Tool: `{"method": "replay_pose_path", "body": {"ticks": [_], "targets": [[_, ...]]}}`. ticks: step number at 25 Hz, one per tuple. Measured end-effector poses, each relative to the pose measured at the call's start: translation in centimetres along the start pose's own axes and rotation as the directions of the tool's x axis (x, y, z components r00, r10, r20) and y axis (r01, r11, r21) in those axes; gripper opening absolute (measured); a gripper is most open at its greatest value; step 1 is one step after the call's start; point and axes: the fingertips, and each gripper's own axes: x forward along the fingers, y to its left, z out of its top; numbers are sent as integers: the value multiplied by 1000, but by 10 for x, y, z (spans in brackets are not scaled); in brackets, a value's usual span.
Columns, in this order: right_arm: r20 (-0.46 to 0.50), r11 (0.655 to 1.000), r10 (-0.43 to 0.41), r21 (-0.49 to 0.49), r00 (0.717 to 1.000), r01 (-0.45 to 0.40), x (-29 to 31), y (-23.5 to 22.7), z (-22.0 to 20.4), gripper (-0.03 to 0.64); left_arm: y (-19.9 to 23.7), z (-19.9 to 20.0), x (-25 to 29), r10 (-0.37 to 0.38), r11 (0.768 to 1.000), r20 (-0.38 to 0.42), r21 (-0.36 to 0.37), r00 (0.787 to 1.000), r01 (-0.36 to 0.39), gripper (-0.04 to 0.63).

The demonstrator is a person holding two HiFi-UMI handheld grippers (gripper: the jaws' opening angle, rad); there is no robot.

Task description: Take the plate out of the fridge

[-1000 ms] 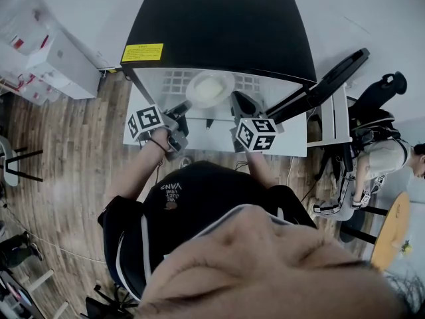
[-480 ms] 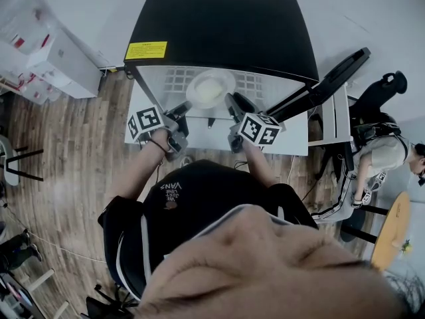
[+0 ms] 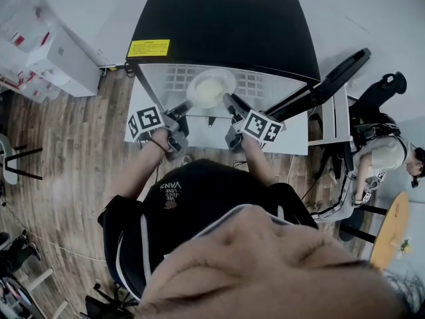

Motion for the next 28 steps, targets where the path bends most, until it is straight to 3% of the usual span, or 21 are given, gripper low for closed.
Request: {"method": "replay_pose_path", "body": {"ticks": [8, 28], "targets": [[-20, 999, 33, 39, 999, -32, 6, 6, -4, 127, -1, 0, 0, -2, 1000, 1, 20, 1000, 2, 31], [-23, 996, 18, 87, 1000, -16, 0, 1, -4, 101, -6, -2, 4, -36, 997, 8, 72, 999, 35, 32]]}}
